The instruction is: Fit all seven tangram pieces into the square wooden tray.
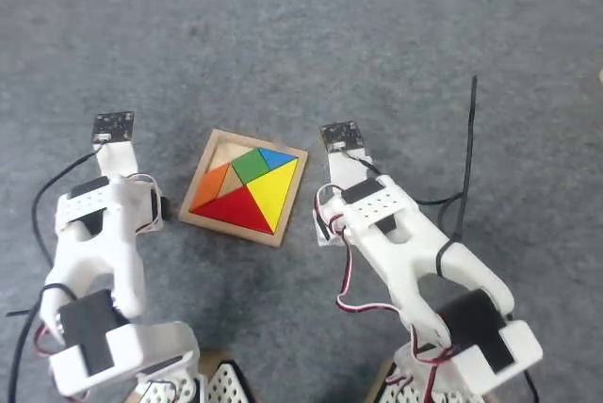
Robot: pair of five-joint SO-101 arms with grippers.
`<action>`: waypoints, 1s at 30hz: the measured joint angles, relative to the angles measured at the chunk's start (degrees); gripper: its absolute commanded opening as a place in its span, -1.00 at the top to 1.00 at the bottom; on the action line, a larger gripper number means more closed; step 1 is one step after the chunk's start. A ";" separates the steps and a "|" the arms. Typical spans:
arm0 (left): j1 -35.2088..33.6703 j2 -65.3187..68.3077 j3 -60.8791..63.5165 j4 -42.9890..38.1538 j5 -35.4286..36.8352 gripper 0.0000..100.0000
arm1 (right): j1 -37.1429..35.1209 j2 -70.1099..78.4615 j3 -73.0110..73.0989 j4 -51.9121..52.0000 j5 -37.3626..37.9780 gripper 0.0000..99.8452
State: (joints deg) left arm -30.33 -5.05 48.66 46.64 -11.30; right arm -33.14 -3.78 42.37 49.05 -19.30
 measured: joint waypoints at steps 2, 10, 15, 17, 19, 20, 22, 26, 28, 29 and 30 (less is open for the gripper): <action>0.00 0.00 0.00 0.00 0.00 0.64 | -0.26 0.26 -1.49 -0.09 -0.88 0.65; 0.00 0.00 0.00 0.00 0.00 0.64 | 0.18 0.26 -3.08 -0.18 -9.67 0.42; 0.00 0.00 0.00 0.00 0.00 0.64 | 2.90 1.49 -6.77 -1.67 -15.30 0.65; 0.00 0.00 0.18 -0.09 0.00 0.64 | 3.16 2.64 -9.05 -3.43 -18.46 0.67; 0.00 0.00 0.44 -0.09 0.00 0.64 | 2.55 4.40 -10.99 -5.10 -21.71 0.61; 0.00 0.00 0.44 -0.09 0.00 0.64 | 1.93 5.27 -11.78 -5.71 -23.21 0.57; 0.00 0.00 0.44 -0.26 0.00 0.64 | 0.79 6.95 -13.45 -6.07 -25.67 0.48; 0.00 0.00 0.44 -0.53 -0.18 0.64 | -0.44 8.35 -14.59 -5.80 -27.87 0.43; 0.00 0.00 0.44 -0.62 -0.26 0.64 | -0.62 8.35 -14.68 -4.48 -28.13 0.43; 0.00 0.00 0.44 -0.62 -0.26 0.64 | -0.62 8.35 -14.68 -3.34 -28.13 0.43; 0.00 0.00 0.44 -0.62 -0.26 0.64 | -0.62 8.35 -14.68 -2.73 -28.13 0.43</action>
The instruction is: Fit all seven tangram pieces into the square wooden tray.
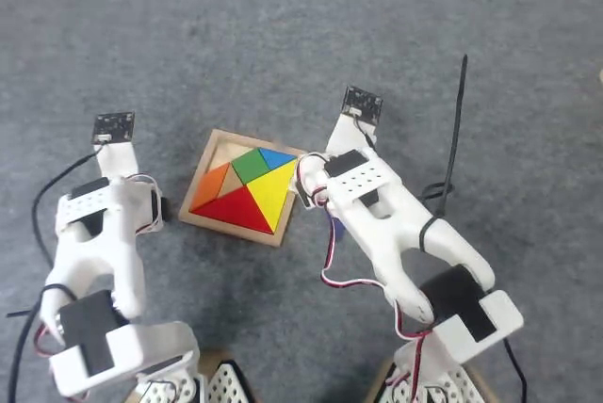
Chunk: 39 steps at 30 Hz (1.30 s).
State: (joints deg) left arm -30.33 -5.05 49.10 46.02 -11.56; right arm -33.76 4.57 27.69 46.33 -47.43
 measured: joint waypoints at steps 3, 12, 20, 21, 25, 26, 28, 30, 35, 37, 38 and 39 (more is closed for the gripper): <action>0.00 0.00 0.00 0.00 0.00 0.64 | 0.00 0.00 0.00 0.97 0.00 0.43; 0.00 0.00 0.00 0.00 0.00 0.64 | 0.00 0.18 -1.32 4.40 -0.18 0.43; 0.00 0.00 0.00 0.00 0.00 0.64 | 0.09 5.01 -1.67 3.25 -5.19 0.43; 0.00 0.00 0.00 0.00 0.00 0.64 | 0.09 5.27 -2.11 3.25 -5.36 0.43; 0.00 0.00 0.00 0.00 0.00 0.64 | 0.09 5.80 -2.81 3.25 -5.71 0.43; 0.00 0.00 0.00 0.00 0.00 0.64 | 0.09 5.89 -2.81 3.25 -5.71 0.43; 0.00 0.00 0.00 0.00 0.00 0.64 | 0.18 6.42 -2.90 3.25 -5.89 0.43; 0.00 0.00 0.00 0.00 0.00 0.64 | 0.97 6.95 -3.08 3.25 -5.89 0.43; 0.00 0.00 0.00 0.00 0.00 0.64 | 2.11 8.00 -3.96 3.25 -6.15 0.43; 0.00 0.00 0.00 0.00 0.00 0.64 | 2.11 8.00 -4.13 3.25 -6.24 0.45; 0.00 0.00 0.00 0.00 0.00 0.64 | 2.11 8.00 -4.13 3.25 -6.24 0.50; 0.00 0.00 0.00 0.00 0.00 0.64 | 2.11 8.09 -4.13 3.25 -6.24 0.56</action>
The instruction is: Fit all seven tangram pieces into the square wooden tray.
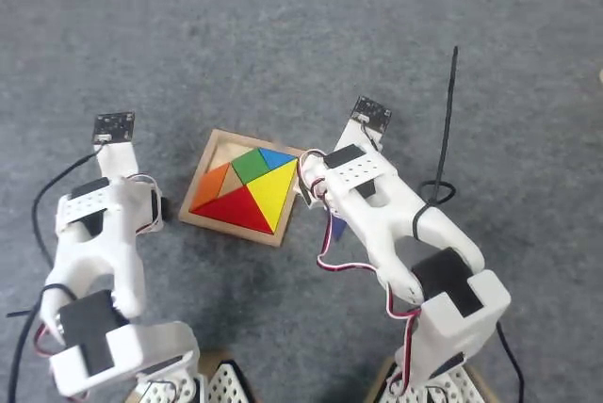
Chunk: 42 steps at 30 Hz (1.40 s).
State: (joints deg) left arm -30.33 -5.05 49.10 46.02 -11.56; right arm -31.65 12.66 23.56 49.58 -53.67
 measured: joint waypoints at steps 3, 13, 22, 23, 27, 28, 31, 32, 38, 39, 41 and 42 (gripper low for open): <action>0.00 0.00 0.00 0.00 0.00 0.64 | 0.00 0.09 0.18 0.18 0.09 0.79; 0.00 0.00 0.00 -0.18 0.00 0.64 | 0.88 0.18 0.26 0.18 0.35 0.94; 0.00 0.00 0.00 -0.18 0.00 0.64 | 0.18 -4.22 0.35 3.87 15.21 0.94; 0.00 0.00 0.00 -0.18 0.00 0.64 | 0.18 -5.98 0.35 5.10 18.20 0.92; 0.00 0.00 0.00 -0.18 0.00 0.64 | 1.14 -11.43 0.35 11.96 28.57 0.75; 0.00 0.00 0.00 -0.18 0.00 0.64 | 1.67 -12.04 0.35 13.54 32.18 0.68; 0.00 0.00 0.00 -0.18 0.00 0.64 | 2.55 -12.31 0.35 16.18 41.85 0.45; 0.00 0.00 0.00 -0.18 0.00 0.64 | 1.76 -12.31 0.35 16.62 42.99 0.39; 0.18 0.00 0.00 -0.18 0.00 0.64 | -5.80 -12.31 1.41 15.82 30.95 0.31; 0.18 0.00 0.00 -0.18 0.00 0.64 | -6.95 -12.13 1.41 15.21 27.34 0.33; 0.18 0.00 0.00 -0.18 0.00 0.64 | -8.88 -10.29 1.41 13.54 23.03 0.39; 0.18 0.00 0.00 -0.18 0.00 0.64 | -9.76 -9.05 1.41 12.57 22.24 0.42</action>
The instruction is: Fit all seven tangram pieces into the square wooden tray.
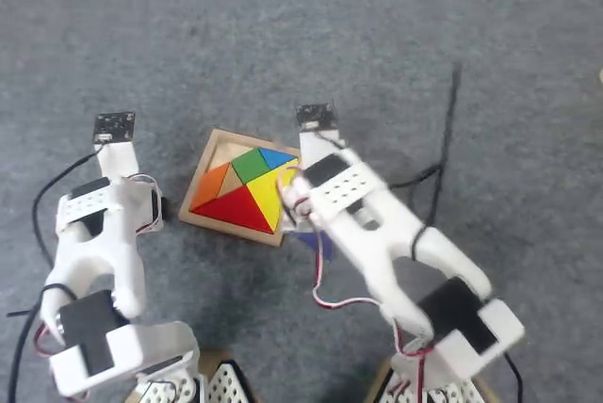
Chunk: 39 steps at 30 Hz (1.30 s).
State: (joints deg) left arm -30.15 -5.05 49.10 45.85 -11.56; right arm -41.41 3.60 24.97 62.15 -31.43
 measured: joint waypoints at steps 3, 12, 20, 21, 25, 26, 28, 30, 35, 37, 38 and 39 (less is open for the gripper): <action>0.00 0.00 0.00 0.00 0.00 0.64 | -1.76 3.87 0.00 -2.46 -0.97 0.49; 0.00 0.00 0.00 0.00 0.00 0.64 | -1.76 8.26 -0.26 -4.57 -1.14 0.52; 0.00 0.00 0.00 0.00 0.00 0.64 | -1.76 8.26 -0.26 -4.57 -1.41 0.52; 0.00 0.00 0.00 0.00 0.00 0.64 | -1.76 8.26 -0.26 -4.57 -1.58 0.52; 0.00 0.00 0.00 0.00 0.00 0.64 | -1.76 8.35 -0.97 -4.92 -6.68 0.52; 0.00 0.00 0.00 0.00 0.00 0.64 | -1.67 8.35 -1.41 -4.92 -8.88 0.52; 0.00 0.00 0.00 0.00 0.00 0.64 | -1.67 8.44 -2.02 -4.92 -12.40 0.52; 0.00 0.00 0.00 0.00 0.00 0.64 | -1.67 8.44 -2.02 -4.92 -13.71 0.52; 0.00 0.00 0.00 0.00 0.00 0.64 | -1.67 8.44 -2.02 -4.66 -14.24 0.52; 0.00 0.00 0.00 0.00 0.00 0.64 | -1.67 8.44 -2.11 -4.04 -14.24 0.56; 0.00 0.00 0.00 0.00 0.00 0.64 | -1.67 8.44 -2.11 -3.60 -14.24 0.60; 0.00 0.00 0.00 0.00 0.00 0.64 | -1.67 8.44 -2.11 -3.16 -14.24 0.65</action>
State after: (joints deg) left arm -30.15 -5.05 49.10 45.85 -11.56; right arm -43.08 12.04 22.86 58.99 -45.67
